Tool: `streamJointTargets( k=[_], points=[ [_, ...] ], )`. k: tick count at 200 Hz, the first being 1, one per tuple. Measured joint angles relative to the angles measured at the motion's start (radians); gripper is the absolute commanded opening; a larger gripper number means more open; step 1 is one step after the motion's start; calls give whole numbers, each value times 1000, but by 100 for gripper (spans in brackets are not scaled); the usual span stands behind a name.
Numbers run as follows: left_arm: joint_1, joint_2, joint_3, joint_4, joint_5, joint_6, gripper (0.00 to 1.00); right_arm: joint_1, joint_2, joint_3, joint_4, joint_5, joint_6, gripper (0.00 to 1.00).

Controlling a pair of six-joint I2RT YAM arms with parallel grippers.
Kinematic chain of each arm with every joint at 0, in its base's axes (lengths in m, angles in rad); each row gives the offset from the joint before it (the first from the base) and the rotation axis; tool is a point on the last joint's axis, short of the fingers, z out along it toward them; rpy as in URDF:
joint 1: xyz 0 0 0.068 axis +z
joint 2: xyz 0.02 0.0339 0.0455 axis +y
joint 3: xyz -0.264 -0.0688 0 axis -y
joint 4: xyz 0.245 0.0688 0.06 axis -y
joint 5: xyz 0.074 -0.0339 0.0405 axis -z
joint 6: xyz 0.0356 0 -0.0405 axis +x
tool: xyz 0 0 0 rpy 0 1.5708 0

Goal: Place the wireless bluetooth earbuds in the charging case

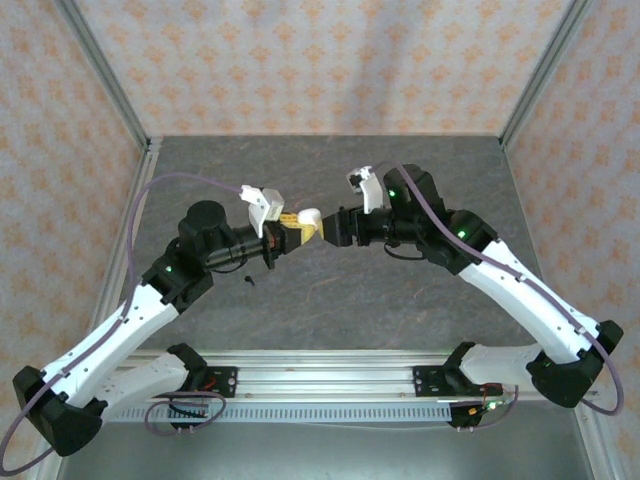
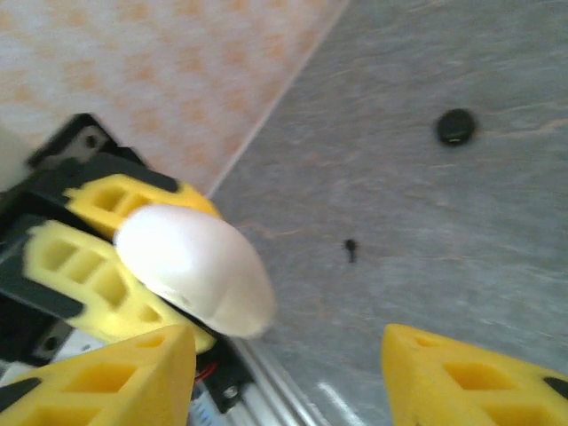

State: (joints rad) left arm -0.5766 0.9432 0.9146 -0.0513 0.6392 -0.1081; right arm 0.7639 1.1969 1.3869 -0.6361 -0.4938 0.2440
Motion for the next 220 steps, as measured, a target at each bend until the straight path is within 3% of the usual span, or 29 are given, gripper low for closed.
streamJointTargets(
  k=[51,83,148,179,220],
  points=[
    [3,87,24,-6,-99,28,0,-117,-108,-1,-28,225,-24,67],
    [21,224,71,-15,-125,31,0,-242,-137,-47,-26,266,12,68],
    [128,654,256,-42,-135,-45,0,-432,-66,-214,9,154,135,68],
    [159,871,367,-79,-135,-86,0,-492,-5,-240,55,67,183,63],
    [163,1094,509,-164,-134,-121,9,-539,64,-256,107,-25,210,59]
  ],
)
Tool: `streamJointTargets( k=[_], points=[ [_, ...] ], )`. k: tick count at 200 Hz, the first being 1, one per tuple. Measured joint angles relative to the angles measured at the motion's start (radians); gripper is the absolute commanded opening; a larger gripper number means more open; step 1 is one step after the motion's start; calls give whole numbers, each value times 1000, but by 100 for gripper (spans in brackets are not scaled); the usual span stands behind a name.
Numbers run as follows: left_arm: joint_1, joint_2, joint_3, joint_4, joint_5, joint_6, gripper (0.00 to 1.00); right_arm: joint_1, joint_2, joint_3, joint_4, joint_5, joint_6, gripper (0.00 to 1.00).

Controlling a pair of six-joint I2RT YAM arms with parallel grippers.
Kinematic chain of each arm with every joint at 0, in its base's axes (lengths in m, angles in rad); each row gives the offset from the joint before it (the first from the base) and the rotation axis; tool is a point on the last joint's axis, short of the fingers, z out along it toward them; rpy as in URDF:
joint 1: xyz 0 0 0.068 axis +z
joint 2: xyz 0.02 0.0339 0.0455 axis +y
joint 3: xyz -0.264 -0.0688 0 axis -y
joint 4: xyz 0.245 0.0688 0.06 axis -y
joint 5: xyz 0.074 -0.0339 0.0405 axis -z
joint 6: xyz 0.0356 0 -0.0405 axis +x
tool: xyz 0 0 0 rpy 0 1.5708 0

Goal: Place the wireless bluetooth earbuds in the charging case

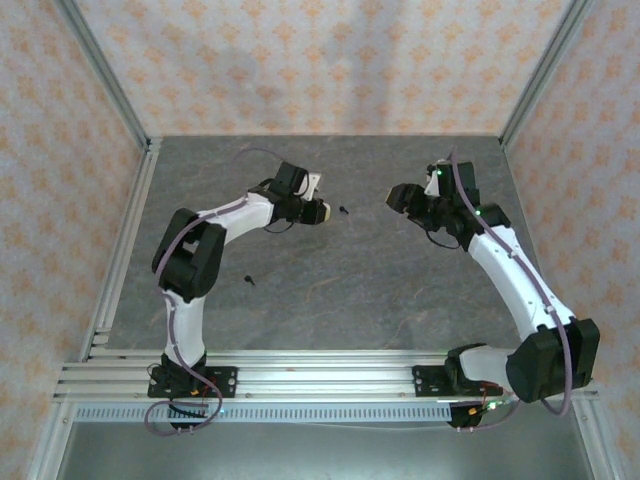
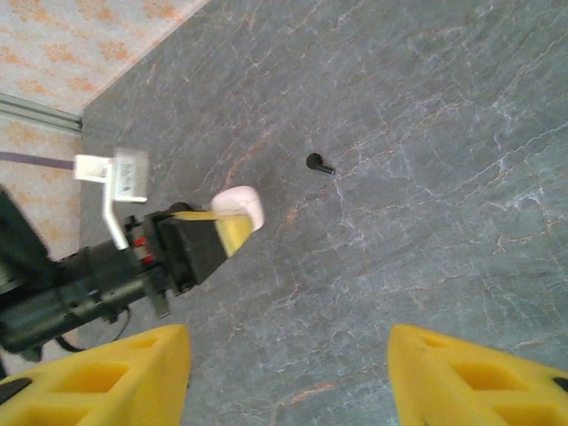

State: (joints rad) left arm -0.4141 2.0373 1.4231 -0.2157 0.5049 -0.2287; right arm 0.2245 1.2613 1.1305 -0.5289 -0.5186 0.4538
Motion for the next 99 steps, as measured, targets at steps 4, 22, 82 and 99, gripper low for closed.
streamJointTargets(
  k=[4,22,82,99],
  points=[
    [2,16,10,-6,0,-5,10,-3,4,0,3,-6,0,59],
    [13,74,52,-43,1,-19,15,-12,21,-1,16,-30,7,58],
    [29,121,173,-172,-69,-19,58,-16,40,-1,34,-66,15,57],
    [29,121,203,-226,-99,6,60,-16,40,-1,38,-69,24,56]
  ],
)
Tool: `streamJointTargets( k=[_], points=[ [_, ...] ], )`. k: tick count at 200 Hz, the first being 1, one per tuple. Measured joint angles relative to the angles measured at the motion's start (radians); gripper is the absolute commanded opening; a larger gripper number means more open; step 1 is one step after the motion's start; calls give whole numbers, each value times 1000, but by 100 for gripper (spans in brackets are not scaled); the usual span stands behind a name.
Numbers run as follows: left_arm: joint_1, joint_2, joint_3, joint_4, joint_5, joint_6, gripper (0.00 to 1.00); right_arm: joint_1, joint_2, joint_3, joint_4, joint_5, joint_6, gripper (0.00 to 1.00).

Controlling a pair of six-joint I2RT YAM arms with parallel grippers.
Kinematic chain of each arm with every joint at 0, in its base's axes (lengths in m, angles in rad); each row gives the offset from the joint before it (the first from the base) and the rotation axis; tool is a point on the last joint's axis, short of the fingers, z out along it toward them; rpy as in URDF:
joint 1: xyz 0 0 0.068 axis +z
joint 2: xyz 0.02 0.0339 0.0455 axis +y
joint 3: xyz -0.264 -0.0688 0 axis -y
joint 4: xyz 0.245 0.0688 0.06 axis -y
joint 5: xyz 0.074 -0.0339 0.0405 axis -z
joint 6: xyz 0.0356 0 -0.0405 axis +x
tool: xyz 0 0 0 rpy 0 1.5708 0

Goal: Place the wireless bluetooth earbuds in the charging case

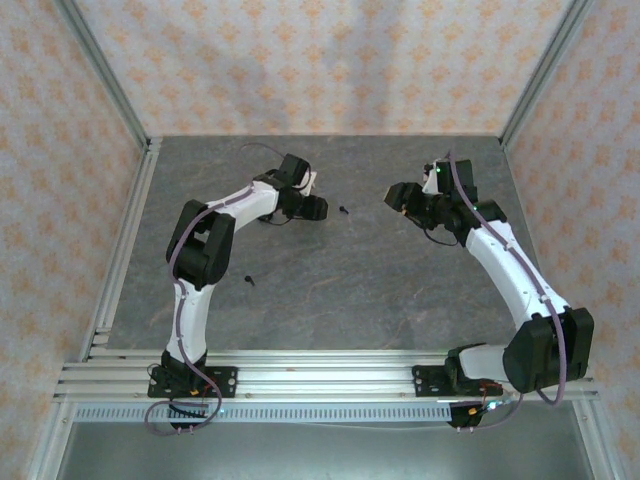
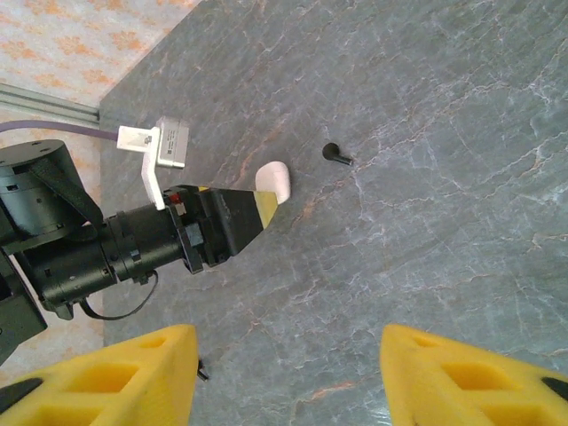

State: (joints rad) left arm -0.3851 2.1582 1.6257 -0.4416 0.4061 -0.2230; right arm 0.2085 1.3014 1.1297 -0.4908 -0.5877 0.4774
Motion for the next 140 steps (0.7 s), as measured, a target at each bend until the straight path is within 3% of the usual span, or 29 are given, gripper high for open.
streamJointTargets(
  k=[50,91,140],
  points=[
    [18,-52,85,-142,-99,94,62,0,-8,-6,16,-16,36,53],
    [126,-138,89,-186,-154,73,69,6,-11,-12,17,-12,54,51],
    [237,-93,110,-256,-209,7,70,153,105,38,10,23,54,50]
  ],
)
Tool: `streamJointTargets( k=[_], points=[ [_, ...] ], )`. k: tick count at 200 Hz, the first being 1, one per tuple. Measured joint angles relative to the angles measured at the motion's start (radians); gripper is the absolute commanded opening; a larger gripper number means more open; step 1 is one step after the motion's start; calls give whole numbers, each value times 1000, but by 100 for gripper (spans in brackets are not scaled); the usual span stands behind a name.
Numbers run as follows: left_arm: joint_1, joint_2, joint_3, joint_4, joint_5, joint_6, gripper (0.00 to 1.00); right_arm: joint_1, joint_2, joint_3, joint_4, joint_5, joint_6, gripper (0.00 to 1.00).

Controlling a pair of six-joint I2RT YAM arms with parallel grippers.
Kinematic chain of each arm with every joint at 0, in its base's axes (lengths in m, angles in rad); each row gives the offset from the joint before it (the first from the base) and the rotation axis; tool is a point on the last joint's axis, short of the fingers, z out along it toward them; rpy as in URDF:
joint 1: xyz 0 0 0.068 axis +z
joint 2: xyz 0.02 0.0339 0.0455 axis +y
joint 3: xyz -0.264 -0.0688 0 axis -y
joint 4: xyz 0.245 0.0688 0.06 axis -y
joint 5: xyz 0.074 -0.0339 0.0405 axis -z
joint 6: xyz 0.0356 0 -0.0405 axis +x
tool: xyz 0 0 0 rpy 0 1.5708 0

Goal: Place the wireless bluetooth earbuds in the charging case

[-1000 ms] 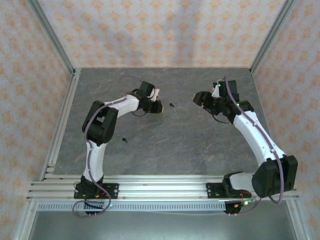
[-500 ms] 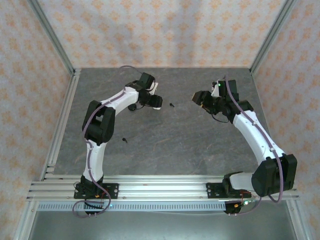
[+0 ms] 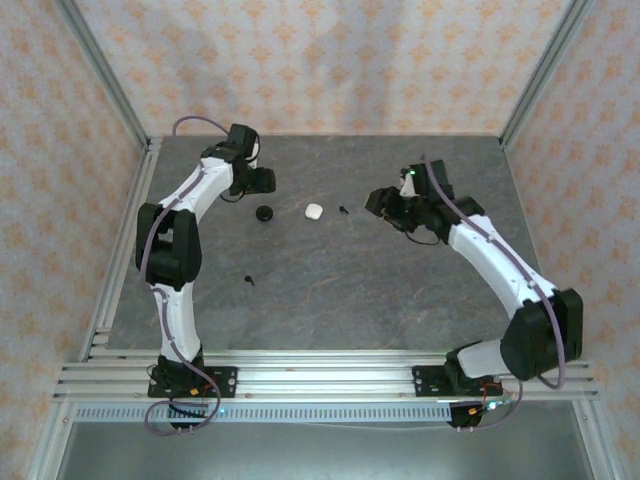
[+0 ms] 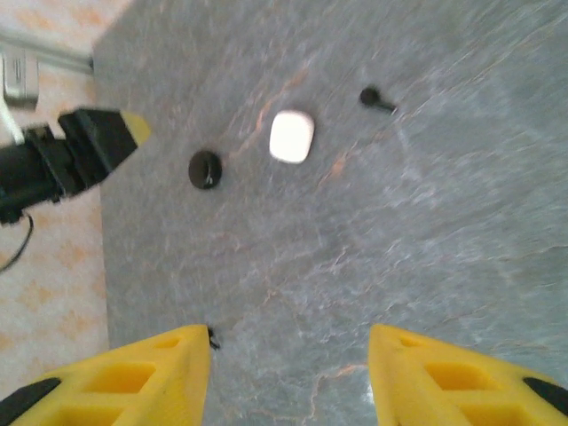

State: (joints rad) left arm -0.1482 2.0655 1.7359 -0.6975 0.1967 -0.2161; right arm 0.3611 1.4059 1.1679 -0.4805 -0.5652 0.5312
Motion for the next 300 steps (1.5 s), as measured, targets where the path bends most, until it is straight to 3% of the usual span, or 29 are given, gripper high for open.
streamJointTargets(
  k=[35,126,220,261,300],
  points=[
    [-8,76,15,-43,-4,-20,71,62,116,37,-2,-12,1,50],
    [-36,147,19,-104,-4,4,74,64,201,104,-5,-19,0,49],
    [-48,186,54,-130,-41,34,56,64,205,104,-5,-20,0,49],
    [-48,126,-45,-60,-41,55,46,64,205,104,-5,-30,10,47],
    [-48,76,-127,-17,-33,69,43,64,188,103,-4,-31,23,46]
  ],
)
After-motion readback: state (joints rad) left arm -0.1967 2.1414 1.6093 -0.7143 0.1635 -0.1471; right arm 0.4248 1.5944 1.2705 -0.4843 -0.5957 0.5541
